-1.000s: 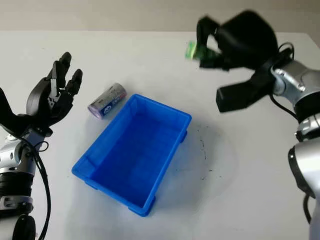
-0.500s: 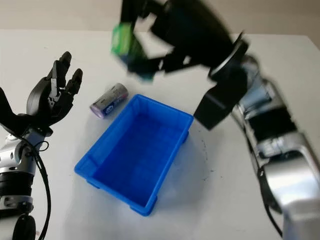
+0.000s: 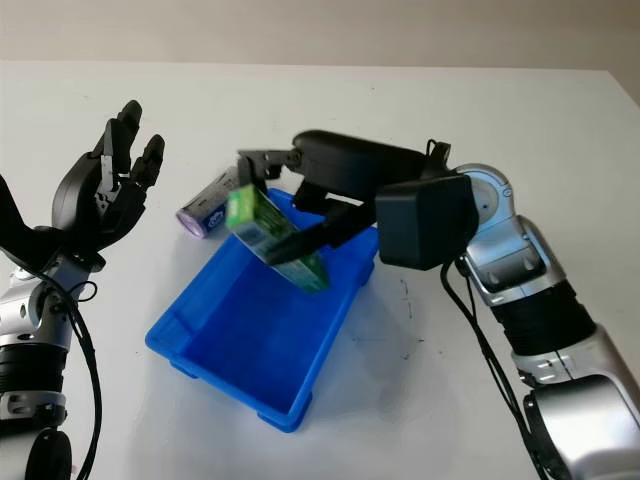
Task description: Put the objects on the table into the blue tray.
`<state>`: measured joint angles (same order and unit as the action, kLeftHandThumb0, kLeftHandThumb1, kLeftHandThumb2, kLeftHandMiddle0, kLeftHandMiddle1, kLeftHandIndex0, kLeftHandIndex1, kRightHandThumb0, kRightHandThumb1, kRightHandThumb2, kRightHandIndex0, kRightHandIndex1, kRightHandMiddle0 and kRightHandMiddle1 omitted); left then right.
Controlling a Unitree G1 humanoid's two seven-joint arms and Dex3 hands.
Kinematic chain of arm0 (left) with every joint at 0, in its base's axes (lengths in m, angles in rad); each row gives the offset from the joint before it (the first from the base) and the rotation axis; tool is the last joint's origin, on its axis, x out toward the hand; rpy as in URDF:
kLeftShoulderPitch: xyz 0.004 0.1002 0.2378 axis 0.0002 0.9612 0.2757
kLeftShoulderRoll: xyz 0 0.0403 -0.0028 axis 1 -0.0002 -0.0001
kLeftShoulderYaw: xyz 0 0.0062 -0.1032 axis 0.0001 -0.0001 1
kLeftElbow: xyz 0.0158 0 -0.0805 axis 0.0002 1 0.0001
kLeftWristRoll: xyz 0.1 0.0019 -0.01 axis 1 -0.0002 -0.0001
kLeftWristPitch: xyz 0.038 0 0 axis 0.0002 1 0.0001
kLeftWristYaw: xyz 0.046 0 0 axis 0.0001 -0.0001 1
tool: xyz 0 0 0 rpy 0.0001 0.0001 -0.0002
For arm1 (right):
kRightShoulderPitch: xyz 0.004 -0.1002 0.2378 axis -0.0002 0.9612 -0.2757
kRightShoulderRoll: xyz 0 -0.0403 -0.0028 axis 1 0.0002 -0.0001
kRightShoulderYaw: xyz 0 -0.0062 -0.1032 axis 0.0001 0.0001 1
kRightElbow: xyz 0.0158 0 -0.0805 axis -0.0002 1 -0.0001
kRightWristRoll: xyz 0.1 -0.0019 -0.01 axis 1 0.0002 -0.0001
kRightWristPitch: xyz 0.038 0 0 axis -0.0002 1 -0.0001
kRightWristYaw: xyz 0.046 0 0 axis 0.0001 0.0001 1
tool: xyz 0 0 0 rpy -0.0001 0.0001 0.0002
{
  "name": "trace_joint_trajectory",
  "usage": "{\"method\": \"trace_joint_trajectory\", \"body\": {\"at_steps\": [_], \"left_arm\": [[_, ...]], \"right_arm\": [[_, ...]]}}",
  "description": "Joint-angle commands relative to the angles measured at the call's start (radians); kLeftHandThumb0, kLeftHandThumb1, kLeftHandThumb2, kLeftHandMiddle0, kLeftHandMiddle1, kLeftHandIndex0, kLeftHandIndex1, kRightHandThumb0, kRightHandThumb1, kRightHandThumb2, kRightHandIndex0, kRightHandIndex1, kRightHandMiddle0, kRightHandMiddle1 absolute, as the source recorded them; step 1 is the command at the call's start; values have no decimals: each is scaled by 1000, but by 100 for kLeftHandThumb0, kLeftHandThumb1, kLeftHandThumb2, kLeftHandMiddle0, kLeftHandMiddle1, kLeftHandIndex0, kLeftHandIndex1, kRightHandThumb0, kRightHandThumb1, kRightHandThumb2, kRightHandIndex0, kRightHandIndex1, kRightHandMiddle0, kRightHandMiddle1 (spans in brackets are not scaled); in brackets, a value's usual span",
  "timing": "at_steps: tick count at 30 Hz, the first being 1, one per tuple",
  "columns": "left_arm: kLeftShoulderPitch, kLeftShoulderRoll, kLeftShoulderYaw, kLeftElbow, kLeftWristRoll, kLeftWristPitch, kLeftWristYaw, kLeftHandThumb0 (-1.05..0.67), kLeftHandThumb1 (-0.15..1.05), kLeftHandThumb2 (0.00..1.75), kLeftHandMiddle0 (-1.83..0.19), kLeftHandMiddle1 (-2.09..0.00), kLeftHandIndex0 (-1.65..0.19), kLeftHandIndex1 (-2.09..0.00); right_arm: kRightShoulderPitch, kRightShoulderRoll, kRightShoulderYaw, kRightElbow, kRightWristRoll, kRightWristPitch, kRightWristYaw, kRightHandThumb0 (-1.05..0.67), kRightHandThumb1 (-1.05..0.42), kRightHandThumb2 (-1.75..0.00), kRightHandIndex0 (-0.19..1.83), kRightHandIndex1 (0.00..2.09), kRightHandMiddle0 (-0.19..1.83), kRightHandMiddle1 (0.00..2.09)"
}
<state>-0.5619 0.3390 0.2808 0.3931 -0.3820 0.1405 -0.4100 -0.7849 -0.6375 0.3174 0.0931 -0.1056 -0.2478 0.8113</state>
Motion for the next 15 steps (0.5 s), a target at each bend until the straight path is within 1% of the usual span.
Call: {"method": "trace_joint_trajectory", "body": {"at_steps": [1,3,4,5,6,8,12,14,15], "left_arm": [[3,0,6,-7,-1,-9,-3,-78,105,63,19,0,19,0],[0,-3,4,-3,2,-11,0,-78,105,63,19,0,19,0],[-2,-4,3,-1,3,-12,2,-78,105,63,19,0,19,0],[-3,-4,2,3,4,-14,1,-78,105,63,19,0,19,0],[-5,-5,1,5,4,-16,-1,-78,105,63,19,0,19,0],[-7,-4,-2,9,7,-20,-3,-78,105,63,19,0,19,0],[-10,-7,-2,12,6,-20,4,-78,105,63,19,0,19,0],[-11,-8,-1,12,4,-20,3,-78,105,62,19,0,19,0],[-11,-8,-2,11,4,-21,2,-78,105,62,19,0,19,0]], "right_arm": [[-34,-22,-3,23,-14,-45,38,-77,-105,-21,-9,143,-10,153],[-50,-23,-10,49,-17,-82,69,-83,-105,-23,-14,67,-16,85],[-56,-21,-14,61,-19,-100,77,-86,-105,-25,-17,27,-18,40],[-60,-17,-20,75,-18,-121,80,-87,-105,-26,-18,14,-19,23],[-64,-12,-28,86,-15,-136,79,-87,-105,-26,-19,6,-19,9],[-69,0,-48,101,-2,-145,69,-87,-105,-26,-19,1,-19,2],[-78,36,-110,128,28,-175,1,-86,-105,-30,-19,0,-19,0],[-78,64,-151,150,33,-202,-72,-88,-105,-37,-19,0,-19,0],[-78,78,-172,157,45,-193,-102,-89,-105,-40,-19,0,-19,0]]}}
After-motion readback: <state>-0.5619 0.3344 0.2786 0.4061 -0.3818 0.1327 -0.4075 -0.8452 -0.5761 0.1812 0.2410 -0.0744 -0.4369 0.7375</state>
